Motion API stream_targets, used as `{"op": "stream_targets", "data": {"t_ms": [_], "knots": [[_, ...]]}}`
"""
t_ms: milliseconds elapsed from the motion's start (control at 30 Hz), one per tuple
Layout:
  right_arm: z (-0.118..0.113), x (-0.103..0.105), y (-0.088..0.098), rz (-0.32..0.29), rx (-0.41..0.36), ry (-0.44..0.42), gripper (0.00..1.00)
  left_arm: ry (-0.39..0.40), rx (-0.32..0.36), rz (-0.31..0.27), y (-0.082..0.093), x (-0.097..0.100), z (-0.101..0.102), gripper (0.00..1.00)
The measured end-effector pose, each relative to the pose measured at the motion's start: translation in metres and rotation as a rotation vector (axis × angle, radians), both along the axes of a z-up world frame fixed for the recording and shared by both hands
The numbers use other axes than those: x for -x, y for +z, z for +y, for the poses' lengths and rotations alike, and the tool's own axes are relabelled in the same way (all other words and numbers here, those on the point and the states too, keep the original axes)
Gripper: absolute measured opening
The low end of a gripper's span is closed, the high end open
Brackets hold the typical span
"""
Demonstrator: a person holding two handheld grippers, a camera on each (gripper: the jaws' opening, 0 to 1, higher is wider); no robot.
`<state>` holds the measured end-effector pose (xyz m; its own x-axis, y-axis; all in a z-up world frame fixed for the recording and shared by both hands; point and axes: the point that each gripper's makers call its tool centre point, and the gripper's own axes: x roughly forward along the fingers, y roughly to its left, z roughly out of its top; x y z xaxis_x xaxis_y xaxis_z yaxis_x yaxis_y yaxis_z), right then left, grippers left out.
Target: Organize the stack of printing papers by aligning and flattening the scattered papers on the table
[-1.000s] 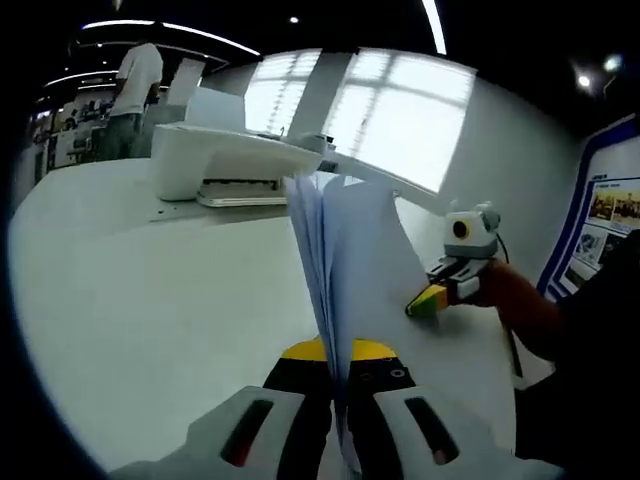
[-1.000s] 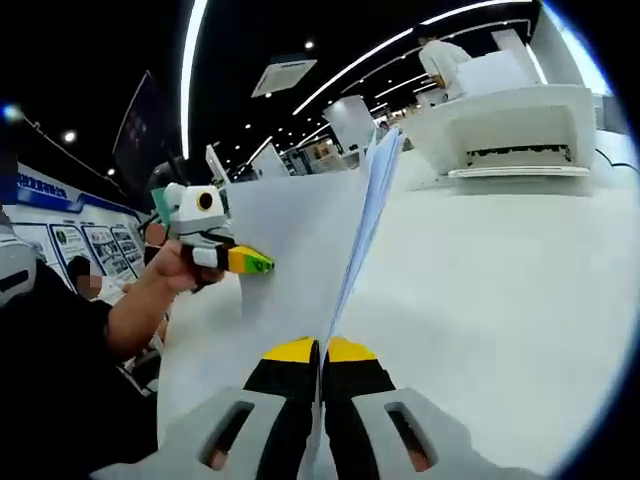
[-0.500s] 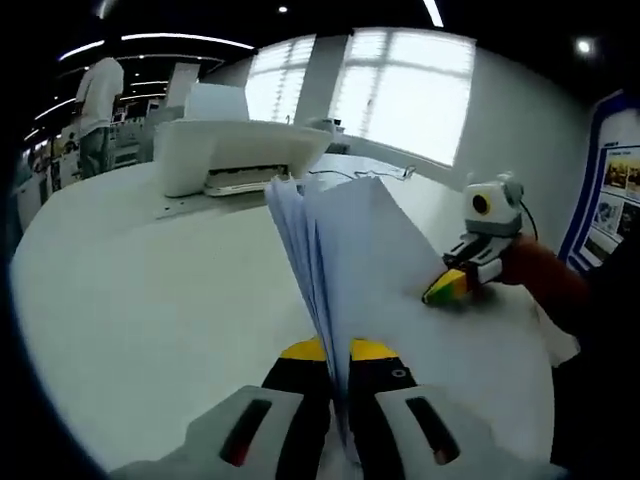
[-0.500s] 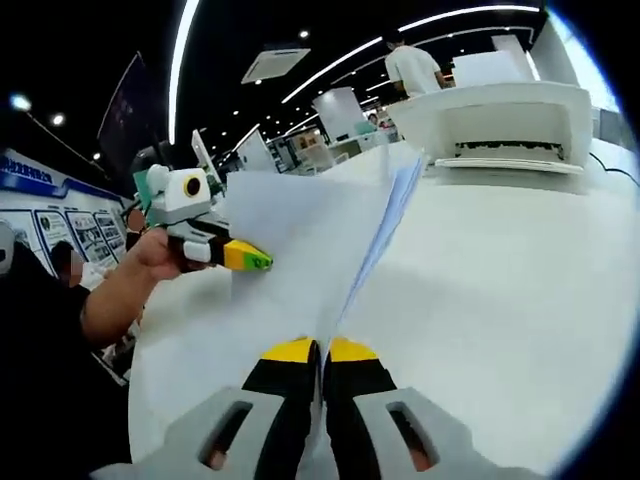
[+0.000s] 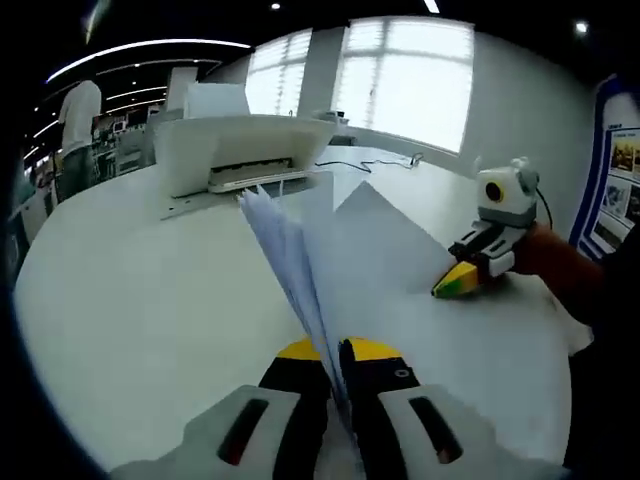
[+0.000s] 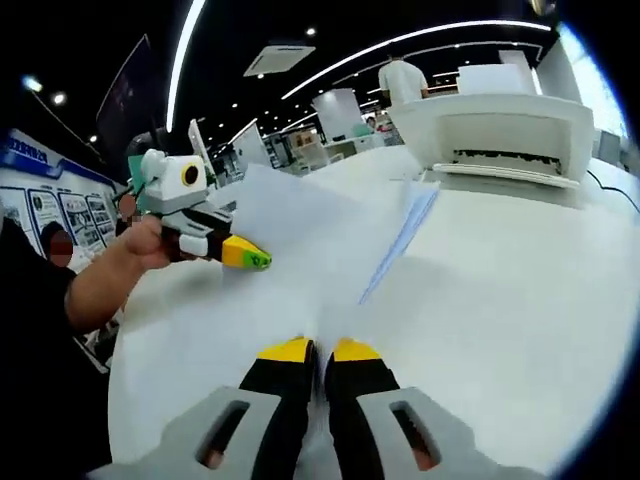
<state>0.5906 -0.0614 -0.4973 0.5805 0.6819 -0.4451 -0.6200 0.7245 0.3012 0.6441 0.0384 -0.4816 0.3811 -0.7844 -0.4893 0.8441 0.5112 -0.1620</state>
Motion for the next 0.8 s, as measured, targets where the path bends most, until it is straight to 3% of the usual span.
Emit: {"op": "stream_targets", "data": {"t_ms": [100, 367, 633, 800], "knots": [[0.0, 0.0, 0.0, -0.012, 0.012, 0.002, 0.02, 0.004, -0.01, -0.005, -0.003, -0.003, 0.001, 0.11], [0.003, 0.001, -0.001, -0.085, 0.13, 0.026, 0.01, 0.019, -0.047, -0.028, -0.013, -0.009, 0.004, 0.16], [0.001, 0.001, -0.002, -0.096, 0.146, 0.026, 0.0, 0.071, -0.065, -0.064, -0.011, -0.017, 0.01, 0.31], [0.001, 0.0, -0.003, -0.101, 0.144, 0.03, 0.0, 0.106, -0.078, -0.099, -0.001, -0.015, 0.024, 0.33]]}}
